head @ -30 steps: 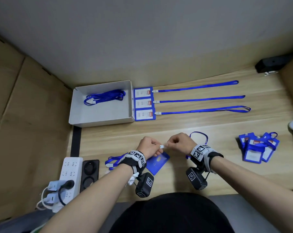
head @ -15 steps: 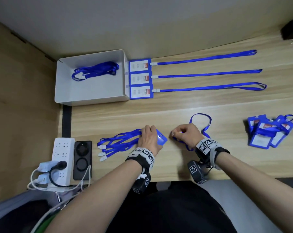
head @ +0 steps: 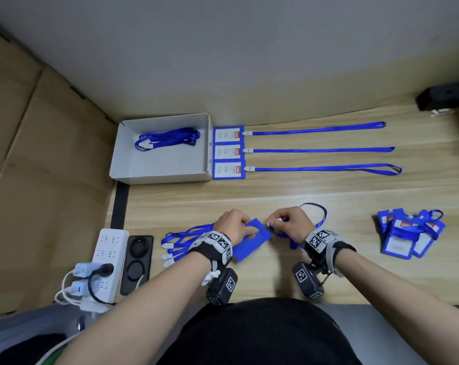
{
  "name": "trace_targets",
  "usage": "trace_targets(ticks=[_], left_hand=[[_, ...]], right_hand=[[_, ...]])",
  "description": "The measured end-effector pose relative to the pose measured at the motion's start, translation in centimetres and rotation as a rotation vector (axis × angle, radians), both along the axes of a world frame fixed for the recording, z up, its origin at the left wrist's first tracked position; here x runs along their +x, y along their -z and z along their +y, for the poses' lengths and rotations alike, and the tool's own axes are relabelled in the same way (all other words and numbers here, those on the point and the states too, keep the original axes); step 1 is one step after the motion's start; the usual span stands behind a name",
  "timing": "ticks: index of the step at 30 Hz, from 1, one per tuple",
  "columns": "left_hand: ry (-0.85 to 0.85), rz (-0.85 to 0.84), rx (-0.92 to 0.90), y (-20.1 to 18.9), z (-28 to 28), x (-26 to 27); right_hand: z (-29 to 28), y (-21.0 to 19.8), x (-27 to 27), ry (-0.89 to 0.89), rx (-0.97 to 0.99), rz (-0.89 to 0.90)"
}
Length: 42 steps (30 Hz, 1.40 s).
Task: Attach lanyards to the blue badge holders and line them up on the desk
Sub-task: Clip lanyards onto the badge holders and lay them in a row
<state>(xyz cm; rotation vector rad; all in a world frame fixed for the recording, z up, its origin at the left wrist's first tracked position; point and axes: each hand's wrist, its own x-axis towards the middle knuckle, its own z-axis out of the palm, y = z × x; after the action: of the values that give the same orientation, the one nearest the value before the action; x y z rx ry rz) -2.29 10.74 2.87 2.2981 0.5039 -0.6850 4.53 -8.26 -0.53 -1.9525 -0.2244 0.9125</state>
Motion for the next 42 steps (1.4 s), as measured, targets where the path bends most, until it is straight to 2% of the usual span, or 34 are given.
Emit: trace_targets(ticks=[7,10,16,25,34,42], left_hand=[[0.115,-0.081,-0.086,-2.5,1.8,1.2],[0.083,-0.087,-0.111,-2.4,2.0,1.5],[0.038,-0.068,-0.279,-1.7,1.6,1.4],[0.07,-0.028,-0.255,-1.3,1.9,1.6],[-0.026,-0.052,-0.327,-1.6,2.8,1.4],[-0.04,-0.063,-0.339,-1.6,3.2,1.4]], right_hand=[[1.2,-2.9,1.5,-0.146,0.0,-0.063],[1.1,-3.6,1.7,-0.169,0.017,-0.057],[0.6,-3.3,1.4,-0.122,0.03,-0.04],[0.8,-3.6,0.7,-0.117,0.017,-0.029],[1.6,-3.5,1.3,-0.111,0.041,0.032],[1.7,-4.0,1.6,-0.124,0.055,0.065]])
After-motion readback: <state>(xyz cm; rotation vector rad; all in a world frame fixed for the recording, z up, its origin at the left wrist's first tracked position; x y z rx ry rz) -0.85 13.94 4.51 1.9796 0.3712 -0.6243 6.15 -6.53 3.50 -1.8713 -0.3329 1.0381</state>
